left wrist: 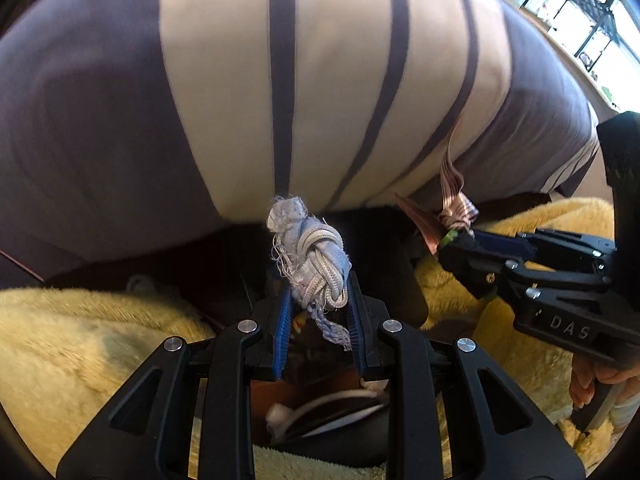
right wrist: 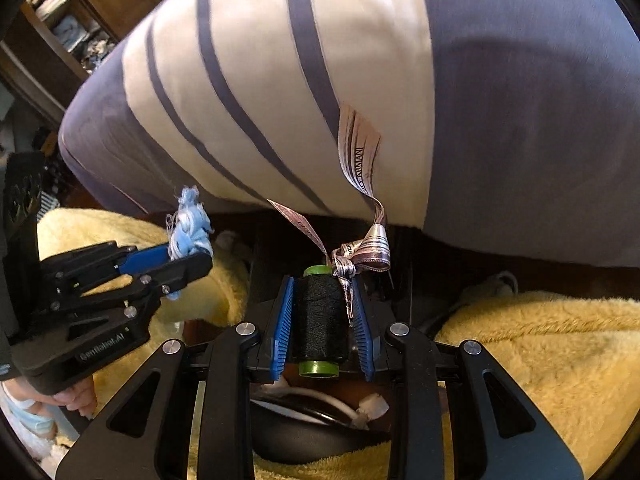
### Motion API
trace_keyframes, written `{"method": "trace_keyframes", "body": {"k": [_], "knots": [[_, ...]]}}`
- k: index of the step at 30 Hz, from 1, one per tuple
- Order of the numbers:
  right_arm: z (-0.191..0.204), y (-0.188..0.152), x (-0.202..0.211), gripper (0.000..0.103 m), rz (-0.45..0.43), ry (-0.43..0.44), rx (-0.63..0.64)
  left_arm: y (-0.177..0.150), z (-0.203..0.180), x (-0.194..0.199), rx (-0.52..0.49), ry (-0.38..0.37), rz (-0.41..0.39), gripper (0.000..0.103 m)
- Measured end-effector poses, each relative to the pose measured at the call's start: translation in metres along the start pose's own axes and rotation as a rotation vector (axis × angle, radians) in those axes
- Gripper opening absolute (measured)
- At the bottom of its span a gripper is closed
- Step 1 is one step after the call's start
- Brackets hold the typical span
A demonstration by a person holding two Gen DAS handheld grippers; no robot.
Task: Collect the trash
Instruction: 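Carry the grey cloth and black spool down toward the bin, then open both tools to drop the cloth and spool into the bin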
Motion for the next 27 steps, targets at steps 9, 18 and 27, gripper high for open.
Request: {"method": "trace_keyframes", "body": {"k": [9,18,27], "knots": [[-0.008,-0.004,-0.021,0.029,0.063,0.003,-0.023,-0.009,0.003,-0.028,0.039,-0.054,0.104,0.024],[-0.004,-0.009,-0.036,0.031,0.131,0.018,-0.024,-0.017,0.002,-0.041,0.034,-0.042,0.156,0.025],[-0.007,-0.003,-0.030,0.050,0.096,0.022,-0.050,-0.020,0.003,-0.044,0.028,-0.041,0.164,0.029]]}}
Point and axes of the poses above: each gripper's, at about its wrist camera, not at the fingertips, and x roughly against the way its jaws point, z to its left, y to its top, the point moved 6 cm from there along -x, roughly the way its jaws point, and after that the axes turned 4 degrees about -x, right-handed, at the moved point
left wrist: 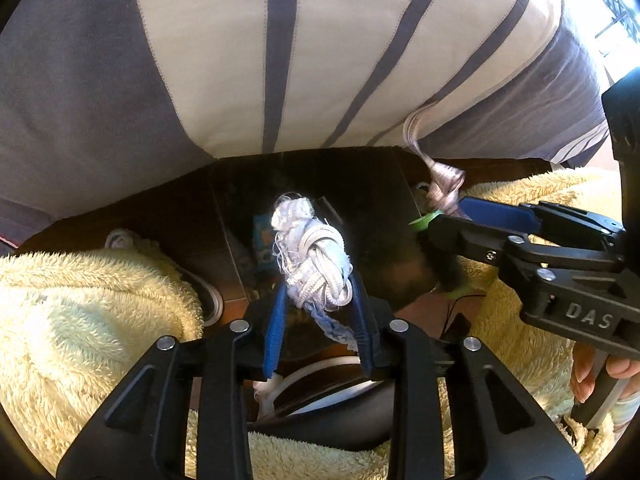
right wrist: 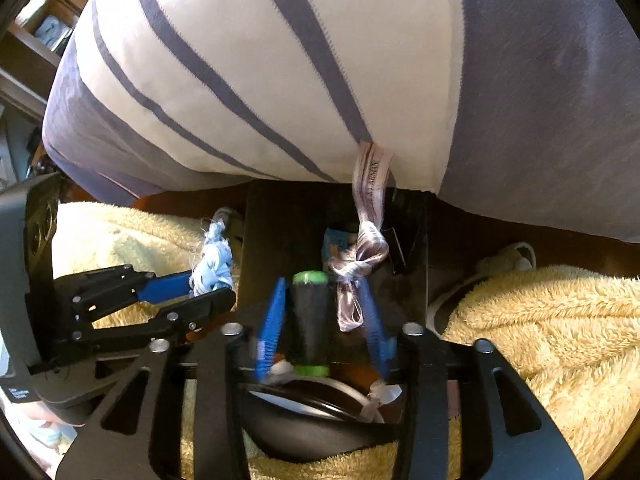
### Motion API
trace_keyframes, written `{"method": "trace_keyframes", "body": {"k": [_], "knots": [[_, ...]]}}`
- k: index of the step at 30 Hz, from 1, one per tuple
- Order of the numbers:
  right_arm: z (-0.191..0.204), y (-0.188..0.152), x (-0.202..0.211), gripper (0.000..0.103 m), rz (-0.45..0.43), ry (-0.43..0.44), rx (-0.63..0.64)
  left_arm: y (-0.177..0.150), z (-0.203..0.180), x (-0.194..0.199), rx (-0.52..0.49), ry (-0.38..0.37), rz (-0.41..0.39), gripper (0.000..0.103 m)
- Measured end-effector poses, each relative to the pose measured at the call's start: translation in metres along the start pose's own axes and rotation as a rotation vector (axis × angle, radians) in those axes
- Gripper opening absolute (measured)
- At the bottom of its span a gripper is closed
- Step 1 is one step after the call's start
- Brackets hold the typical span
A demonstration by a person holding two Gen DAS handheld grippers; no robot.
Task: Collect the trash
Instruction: 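Open both tools to drop the cloth and spool into the bin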
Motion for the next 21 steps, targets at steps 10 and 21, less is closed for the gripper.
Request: {"method": "trace_keyframes", "body": {"k": [10,21], "knots": [[-0.003,0.006,0.013,0.052,-0.049,0.004,-0.020,0.001,-0.002,0.008,-0.013,0.027,-0.015,0.053],[-0.006,0.020,0.049,0.060,-0.151,-0.025,-0.024,0.018,0.005,0.047,-0.027,0.091,-0.125,0.077]]}}
Point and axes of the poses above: each gripper's, at about its wrist camera, not at the fingertips, and x roughly against the way its jaws point, z to its left, y to its top, the point moved 6 cm from there along -x, roughly the way its jaws point, and after that the axes turned 4 degrees about -x, right-handed, at the moved point
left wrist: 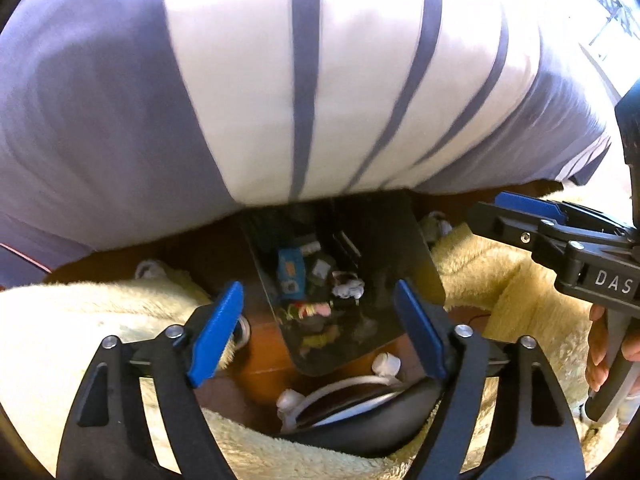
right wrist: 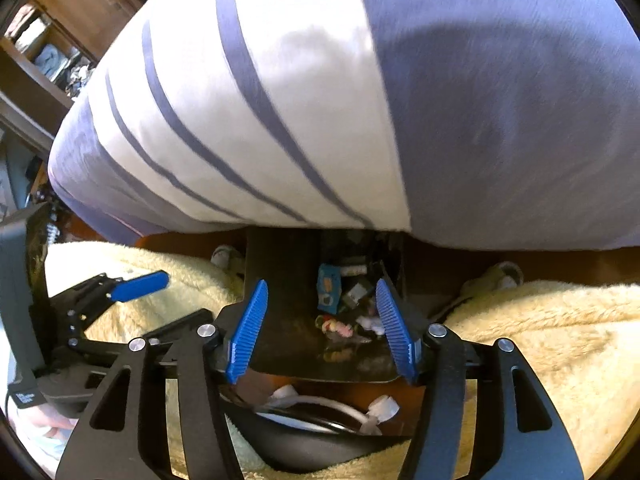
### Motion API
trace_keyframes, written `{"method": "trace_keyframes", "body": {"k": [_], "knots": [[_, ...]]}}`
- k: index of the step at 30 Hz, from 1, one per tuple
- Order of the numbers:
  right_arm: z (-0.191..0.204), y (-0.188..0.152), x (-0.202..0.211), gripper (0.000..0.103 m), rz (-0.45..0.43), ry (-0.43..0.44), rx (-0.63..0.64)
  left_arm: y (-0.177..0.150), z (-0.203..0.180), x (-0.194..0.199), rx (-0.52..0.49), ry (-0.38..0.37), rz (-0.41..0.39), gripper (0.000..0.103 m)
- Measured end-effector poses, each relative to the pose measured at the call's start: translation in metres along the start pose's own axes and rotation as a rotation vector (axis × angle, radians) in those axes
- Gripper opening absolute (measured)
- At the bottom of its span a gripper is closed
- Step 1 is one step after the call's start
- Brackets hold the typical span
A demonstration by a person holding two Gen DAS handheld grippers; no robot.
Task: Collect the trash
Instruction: 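Open both tools to drop the cloth and spool into the bin, then grasp the white tape roll with the left tool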
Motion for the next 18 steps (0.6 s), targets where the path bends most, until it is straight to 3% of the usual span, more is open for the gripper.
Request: {"method": "trace_keyframes", "body": {"k": [6,10,18], "knots": [[0.010,0.028,0.044,0.081,-0.145,-0.053,0.050,0.026,0.008,0.047,0.002,0.034,-0.123,0.087],[0.019,0.053,0.077,0.089,-0.250,-0.084,0.086,0.048,0.016,0.082,0.001,0.061,-0.213,0.092],[0.028,0.113,0.103,0.092,-0.359,-0.116,0.122,0.102,0.039,0.131,0.009,0.118,-0.352,0.093]]}}
Point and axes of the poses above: each gripper's, at about its wrist camera, not at the fingertips, and x roughly against the way its jaws point, z to its left, y to its top, the point moved 6 cm from there along -x, roughly the way its jaws point, and after that the axes turned 4 degrees about -x, right-handed, at the moved point
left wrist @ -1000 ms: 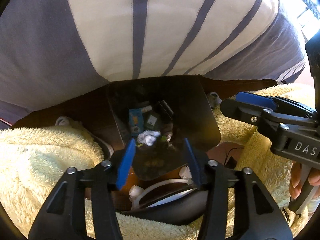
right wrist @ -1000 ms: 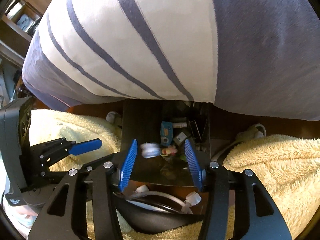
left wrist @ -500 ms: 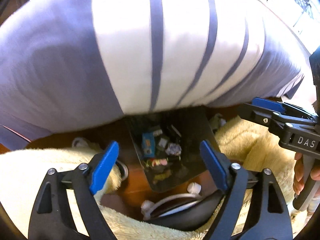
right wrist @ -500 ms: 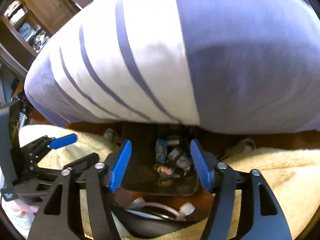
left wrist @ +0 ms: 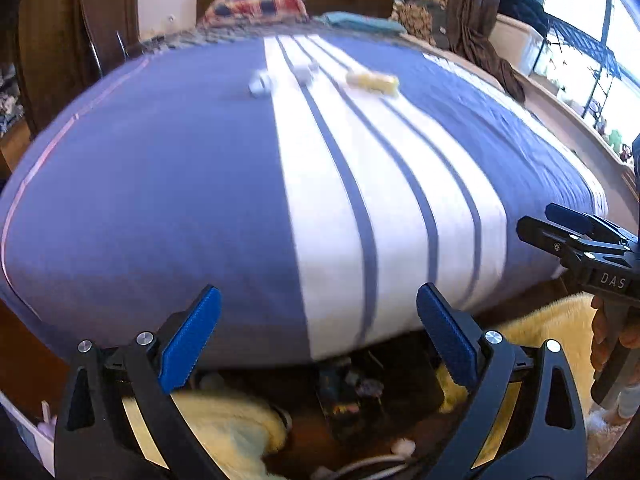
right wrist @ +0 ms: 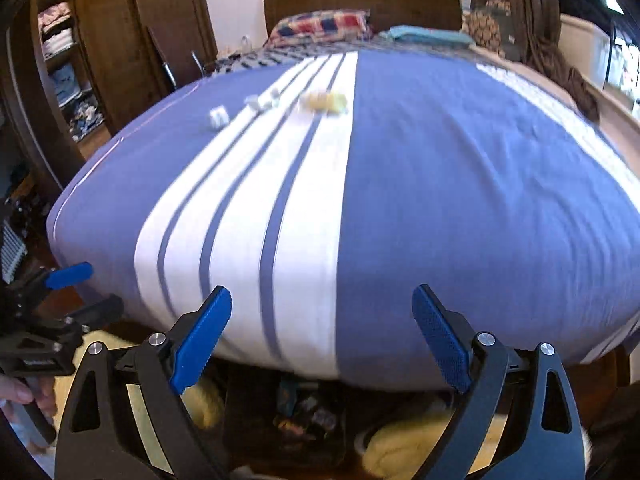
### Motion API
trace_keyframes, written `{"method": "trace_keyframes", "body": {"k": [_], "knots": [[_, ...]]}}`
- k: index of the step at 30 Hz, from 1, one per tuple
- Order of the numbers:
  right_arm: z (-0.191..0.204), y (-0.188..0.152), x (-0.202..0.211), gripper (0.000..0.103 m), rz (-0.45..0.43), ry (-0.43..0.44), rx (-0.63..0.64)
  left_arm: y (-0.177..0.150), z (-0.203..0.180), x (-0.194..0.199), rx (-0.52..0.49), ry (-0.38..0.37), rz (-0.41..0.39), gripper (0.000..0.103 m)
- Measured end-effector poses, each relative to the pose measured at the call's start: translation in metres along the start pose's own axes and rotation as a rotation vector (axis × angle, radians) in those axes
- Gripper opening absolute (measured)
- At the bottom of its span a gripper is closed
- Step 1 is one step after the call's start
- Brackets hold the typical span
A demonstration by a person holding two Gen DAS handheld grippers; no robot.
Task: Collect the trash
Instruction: 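Grasp the white tape roll with the left tool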
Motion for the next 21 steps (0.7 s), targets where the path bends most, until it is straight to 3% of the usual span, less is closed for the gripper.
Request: {"method": "trace_keyframes", "body": {"k": [9,21], "knots": [[-0.002,0.067,-0.015,0.092,-0.059,-0.018,0.016,0.065,0.035,-0.012,0.020,0.071,-0.053,0.093],[0.002,0.117,-0.073,0.092,-0.035,-0.024,0.010,0.108,0.079,-0.061,0.040,0.105,-0.019,0.093]]}}
Point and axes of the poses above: each gripper's, at about its wrist camera, not at the fingertips, and x roughly against the way its jaws point, z to its left, y to its top, the point moved 6 cm from there along -x, roughly the way its jaws point, and after that the axes turned 4 degrees about -x, right-handed, at the moved point
